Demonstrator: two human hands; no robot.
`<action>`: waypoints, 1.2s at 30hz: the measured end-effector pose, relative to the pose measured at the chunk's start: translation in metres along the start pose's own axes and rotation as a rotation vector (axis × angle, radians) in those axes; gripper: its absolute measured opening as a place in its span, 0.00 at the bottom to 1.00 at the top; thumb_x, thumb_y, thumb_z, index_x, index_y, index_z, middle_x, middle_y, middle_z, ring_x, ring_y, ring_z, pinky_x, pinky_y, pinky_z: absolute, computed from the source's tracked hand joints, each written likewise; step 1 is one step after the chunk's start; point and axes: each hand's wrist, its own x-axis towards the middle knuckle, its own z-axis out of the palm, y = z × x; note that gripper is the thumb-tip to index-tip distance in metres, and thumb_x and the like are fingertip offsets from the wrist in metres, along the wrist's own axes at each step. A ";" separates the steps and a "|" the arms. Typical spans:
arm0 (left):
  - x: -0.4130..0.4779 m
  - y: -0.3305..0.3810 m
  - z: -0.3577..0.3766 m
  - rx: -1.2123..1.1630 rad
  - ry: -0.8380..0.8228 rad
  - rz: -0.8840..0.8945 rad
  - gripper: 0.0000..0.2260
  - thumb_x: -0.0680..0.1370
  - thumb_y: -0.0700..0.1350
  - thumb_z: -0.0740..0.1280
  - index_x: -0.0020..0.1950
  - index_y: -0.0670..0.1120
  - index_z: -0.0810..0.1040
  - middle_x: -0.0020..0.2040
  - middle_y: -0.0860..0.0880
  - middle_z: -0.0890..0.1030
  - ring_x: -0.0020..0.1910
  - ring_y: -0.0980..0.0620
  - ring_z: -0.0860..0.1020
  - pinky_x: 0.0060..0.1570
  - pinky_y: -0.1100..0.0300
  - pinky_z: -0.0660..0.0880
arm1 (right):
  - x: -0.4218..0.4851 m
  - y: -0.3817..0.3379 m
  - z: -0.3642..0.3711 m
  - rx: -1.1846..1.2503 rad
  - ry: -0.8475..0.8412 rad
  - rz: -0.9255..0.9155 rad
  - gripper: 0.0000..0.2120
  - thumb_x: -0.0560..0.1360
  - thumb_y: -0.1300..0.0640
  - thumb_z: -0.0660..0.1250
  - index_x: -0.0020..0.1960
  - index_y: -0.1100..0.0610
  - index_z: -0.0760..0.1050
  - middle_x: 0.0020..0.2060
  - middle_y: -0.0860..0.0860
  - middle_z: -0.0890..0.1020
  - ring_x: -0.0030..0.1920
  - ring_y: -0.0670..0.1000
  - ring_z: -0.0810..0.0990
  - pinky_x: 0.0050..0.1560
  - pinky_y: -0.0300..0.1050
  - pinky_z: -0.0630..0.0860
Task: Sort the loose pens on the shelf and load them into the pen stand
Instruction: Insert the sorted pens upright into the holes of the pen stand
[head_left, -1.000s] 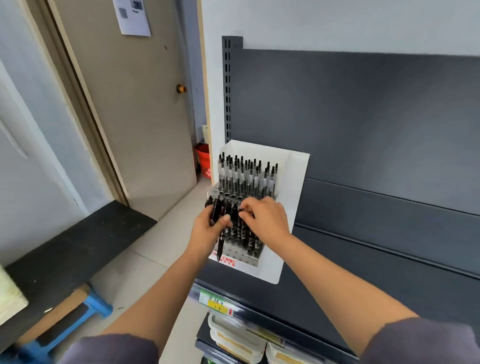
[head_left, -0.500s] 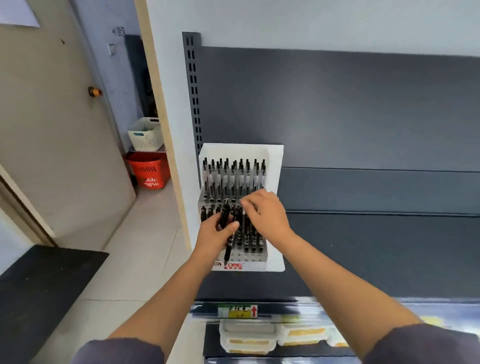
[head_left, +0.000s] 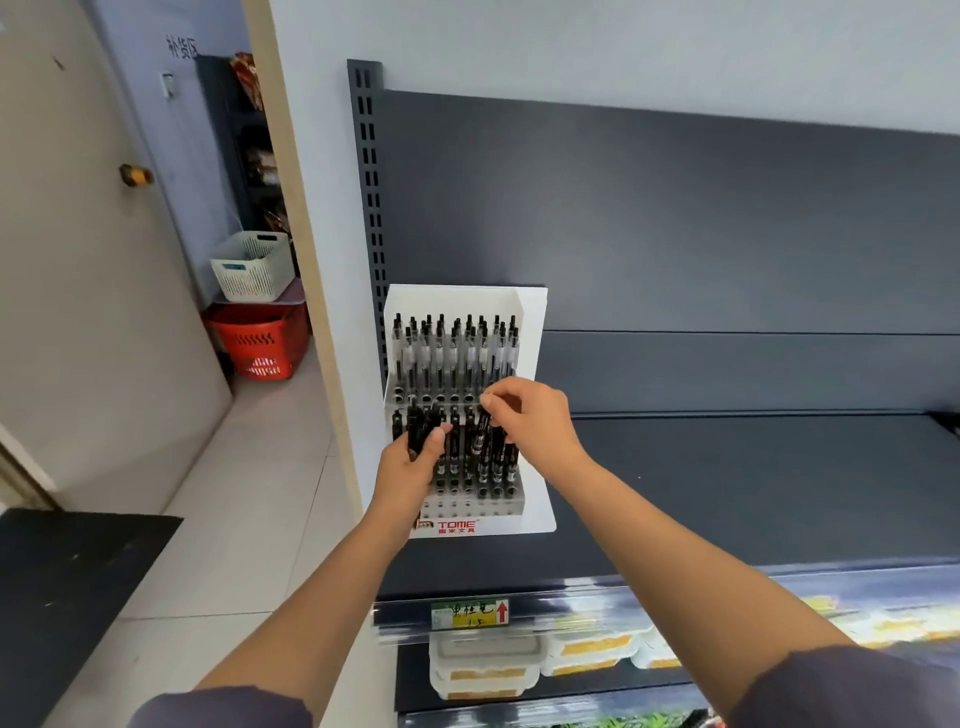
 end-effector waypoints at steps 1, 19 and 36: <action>0.000 -0.001 -0.002 0.003 -0.009 0.003 0.11 0.79 0.53 0.60 0.57 0.54 0.77 0.27 0.56 0.66 0.27 0.57 0.65 0.27 0.68 0.65 | 0.001 0.001 0.002 -0.014 -0.011 -0.003 0.08 0.77 0.54 0.65 0.50 0.56 0.80 0.36 0.44 0.79 0.42 0.48 0.81 0.47 0.48 0.80; -0.005 -0.017 -0.009 -0.004 0.008 -0.066 0.04 0.80 0.39 0.60 0.53 0.45 0.72 0.39 0.47 0.79 0.35 0.52 0.76 0.36 0.61 0.74 | 0.016 0.029 0.037 -0.592 -0.036 -0.196 0.08 0.76 0.47 0.64 0.53 0.48 0.77 0.54 0.47 0.74 0.58 0.52 0.69 0.52 0.47 0.63; -0.003 -0.007 0.018 -0.026 0.039 -0.019 0.07 0.80 0.41 0.61 0.57 0.45 0.74 0.40 0.50 0.78 0.39 0.54 0.77 0.39 0.61 0.77 | 0.015 0.005 0.010 -0.056 -0.189 -0.058 0.03 0.76 0.53 0.66 0.45 0.51 0.76 0.40 0.45 0.80 0.44 0.47 0.78 0.47 0.43 0.75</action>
